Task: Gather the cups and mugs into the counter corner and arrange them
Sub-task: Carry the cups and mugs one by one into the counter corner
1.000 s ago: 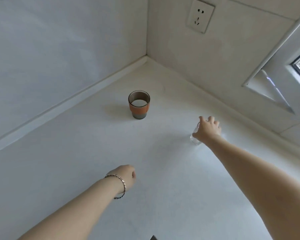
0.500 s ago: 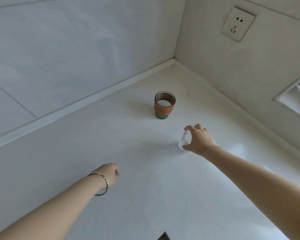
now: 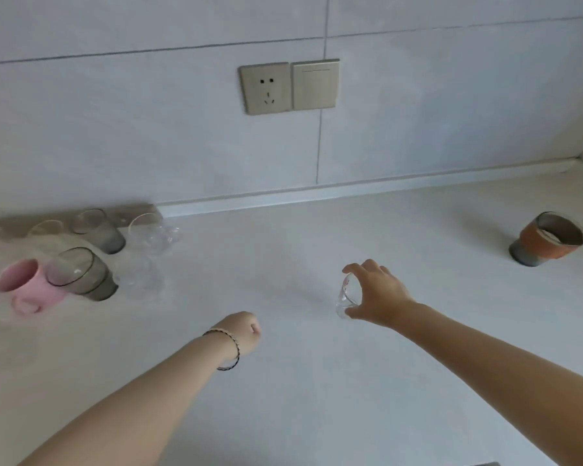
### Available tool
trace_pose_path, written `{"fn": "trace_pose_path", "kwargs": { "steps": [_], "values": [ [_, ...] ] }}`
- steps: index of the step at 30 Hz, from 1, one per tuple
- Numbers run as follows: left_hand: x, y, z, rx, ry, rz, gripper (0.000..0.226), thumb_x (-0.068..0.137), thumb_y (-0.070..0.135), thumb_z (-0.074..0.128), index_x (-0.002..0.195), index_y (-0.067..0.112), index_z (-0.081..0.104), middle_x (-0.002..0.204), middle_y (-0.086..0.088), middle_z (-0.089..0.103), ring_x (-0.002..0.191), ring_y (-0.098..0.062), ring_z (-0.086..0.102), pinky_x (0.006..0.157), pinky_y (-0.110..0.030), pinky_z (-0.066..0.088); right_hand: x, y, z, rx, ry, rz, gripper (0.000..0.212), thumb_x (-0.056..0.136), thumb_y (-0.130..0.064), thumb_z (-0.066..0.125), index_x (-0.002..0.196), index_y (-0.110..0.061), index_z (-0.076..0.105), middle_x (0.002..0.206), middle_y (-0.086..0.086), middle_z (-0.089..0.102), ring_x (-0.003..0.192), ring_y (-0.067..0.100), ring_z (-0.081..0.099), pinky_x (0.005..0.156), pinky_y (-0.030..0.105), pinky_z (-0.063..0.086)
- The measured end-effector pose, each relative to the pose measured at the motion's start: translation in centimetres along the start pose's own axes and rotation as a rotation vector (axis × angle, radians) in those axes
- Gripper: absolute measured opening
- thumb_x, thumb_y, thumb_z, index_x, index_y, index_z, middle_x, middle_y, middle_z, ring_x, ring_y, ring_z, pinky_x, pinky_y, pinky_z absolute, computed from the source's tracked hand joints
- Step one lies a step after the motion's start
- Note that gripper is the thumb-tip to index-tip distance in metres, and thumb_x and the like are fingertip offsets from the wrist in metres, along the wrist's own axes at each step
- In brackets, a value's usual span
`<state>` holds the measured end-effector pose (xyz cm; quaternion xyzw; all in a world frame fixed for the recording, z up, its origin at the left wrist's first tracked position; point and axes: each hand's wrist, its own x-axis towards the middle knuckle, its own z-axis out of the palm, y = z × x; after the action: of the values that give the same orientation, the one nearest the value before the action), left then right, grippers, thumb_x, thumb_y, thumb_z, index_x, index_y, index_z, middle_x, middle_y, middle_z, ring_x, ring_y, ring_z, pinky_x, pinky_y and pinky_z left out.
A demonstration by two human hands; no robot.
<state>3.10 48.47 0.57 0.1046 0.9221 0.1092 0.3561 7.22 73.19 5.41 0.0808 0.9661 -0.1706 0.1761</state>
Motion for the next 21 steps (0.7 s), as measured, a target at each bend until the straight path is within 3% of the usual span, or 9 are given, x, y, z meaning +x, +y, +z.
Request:
{"fn": "trace_pose_path", "kwargs": {
  "steps": [6, 11, 15, 21],
  "values": [
    [-4.5, -15.6, -1.2, -0.093, 0.032, -0.103, 0.014, 0.091, 0.014, 0.038, 0.087, 0.02, 0.05, 0.106, -0.002, 0.058, 0.091, -0.016, 0.048, 0.081, -0.022, 0.038, 1.7, -15.8, 5.3, -0.019, -0.083, -0.138, 0.073, 0.074, -0.03, 0.071, 0.138, -0.029, 0.037, 0.133, -0.002, 0.044, 0.124, 0.021, 0.044, 0.096, 0.031, 0.045],
    [-8.5, -26.2, -1.5, -0.147, 0.016, -0.18, 0.014, 0.091, 0.015, 0.037, 0.088, 0.022, 0.048, 0.106, -0.002, 0.059, 0.093, -0.018, 0.051, 0.08, -0.023, 0.04, 3.3, -29.0, 9.6, 0.02, -0.112, -0.201, 0.073, 0.072, -0.029, 0.074, 0.135, -0.018, 0.039, 0.132, 0.002, 0.047, 0.122, 0.023, 0.048, 0.097, 0.031, 0.044],
    [-10.6, -31.9, -2.4, -0.154, 0.017, -0.244, 0.013, 0.09, 0.014, 0.038, 0.088, 0.023, 0.048, 0.12, -0.003, 0.061, 0.111, -0.022, 0.057, 0.095, -0.03, 0.045, 4.2, -36.6, 12.6, 0.05, -0.1, -0.208, 0.071, 0.073, -0.027, 0.074, 0.135, -0.02, 0.04, 0.128, 0.011, 0.043, 0.119, 0.03, 0.047, 0.094, 0.034, 0.045],
    [-11.5, -36.0, -2.6, -0.233, 0.072, -0.277, 0.012, 0.093, 0.015, 0.038, 0.089, 0.021, 0.048, 0.121, -0.005, 0.061, 0.106, -0.021, 0.056, 0.094, -0.029, 0.045, 5.8, -43.2, 16.2, 0.005, -0.11, -0.25, 0.071, 0.075, -0.025, 0.074, 0.136, -0.016, 0.039, 0.131, 0.012, 0.042, 0.124, 0.031, 0.041, 0.096, 0.037, 0.044]
  ]
}}
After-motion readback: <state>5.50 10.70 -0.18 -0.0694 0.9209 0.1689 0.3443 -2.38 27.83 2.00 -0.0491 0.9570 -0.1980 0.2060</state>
